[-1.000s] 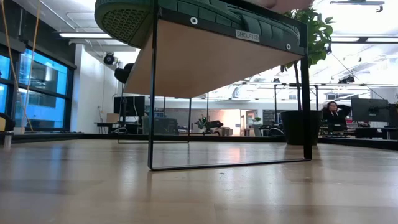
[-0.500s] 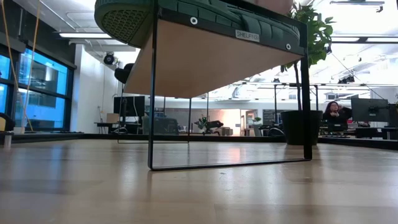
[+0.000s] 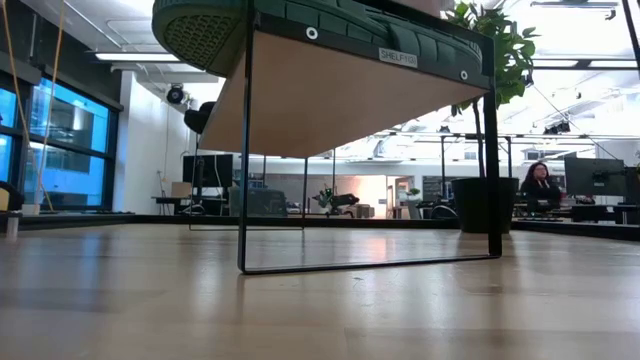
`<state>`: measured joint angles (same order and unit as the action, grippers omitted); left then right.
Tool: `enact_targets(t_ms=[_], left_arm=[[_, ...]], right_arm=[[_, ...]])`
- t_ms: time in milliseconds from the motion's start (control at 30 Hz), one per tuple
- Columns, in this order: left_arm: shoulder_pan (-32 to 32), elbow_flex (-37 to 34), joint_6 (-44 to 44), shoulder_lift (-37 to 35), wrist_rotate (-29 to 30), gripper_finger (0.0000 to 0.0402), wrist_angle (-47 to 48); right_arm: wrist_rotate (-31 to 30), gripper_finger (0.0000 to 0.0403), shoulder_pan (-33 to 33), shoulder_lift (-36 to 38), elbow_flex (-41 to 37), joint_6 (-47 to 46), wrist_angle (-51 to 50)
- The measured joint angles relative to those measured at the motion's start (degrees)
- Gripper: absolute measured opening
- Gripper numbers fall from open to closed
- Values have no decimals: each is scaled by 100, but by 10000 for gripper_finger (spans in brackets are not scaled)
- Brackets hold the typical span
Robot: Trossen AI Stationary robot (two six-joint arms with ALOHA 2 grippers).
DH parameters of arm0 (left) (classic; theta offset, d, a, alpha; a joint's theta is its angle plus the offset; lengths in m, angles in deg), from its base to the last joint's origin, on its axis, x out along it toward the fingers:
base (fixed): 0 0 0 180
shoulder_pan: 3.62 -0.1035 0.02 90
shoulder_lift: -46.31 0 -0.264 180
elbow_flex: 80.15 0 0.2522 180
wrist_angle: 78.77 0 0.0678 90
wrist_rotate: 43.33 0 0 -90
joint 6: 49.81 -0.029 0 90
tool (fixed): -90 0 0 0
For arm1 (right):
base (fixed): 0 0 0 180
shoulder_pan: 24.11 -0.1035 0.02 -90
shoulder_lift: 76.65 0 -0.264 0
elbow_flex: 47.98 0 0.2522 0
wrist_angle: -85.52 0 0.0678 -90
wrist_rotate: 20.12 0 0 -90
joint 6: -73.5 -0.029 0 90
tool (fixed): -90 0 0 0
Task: Pick and place slides into the shelf
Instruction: Put the pink pair of slides on the shelf
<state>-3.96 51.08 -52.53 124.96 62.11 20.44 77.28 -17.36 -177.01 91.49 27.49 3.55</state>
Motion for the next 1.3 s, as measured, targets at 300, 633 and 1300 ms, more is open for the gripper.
enact_targets(t_ms=[300, 633, 1300], left_arm=[[2, 0, 0, 0, -32, 83, 0], [2, 0, -35, -2, -98, 83, 8], [2, 0, -48, -2, -361, 83, 22]], right_arm=[[269, 0, -15, -274, 0, 2, 285], [290, 0, -165, -564, 0, -27, 524], [-141, 0, -289, -749, -2, -202, 655]])
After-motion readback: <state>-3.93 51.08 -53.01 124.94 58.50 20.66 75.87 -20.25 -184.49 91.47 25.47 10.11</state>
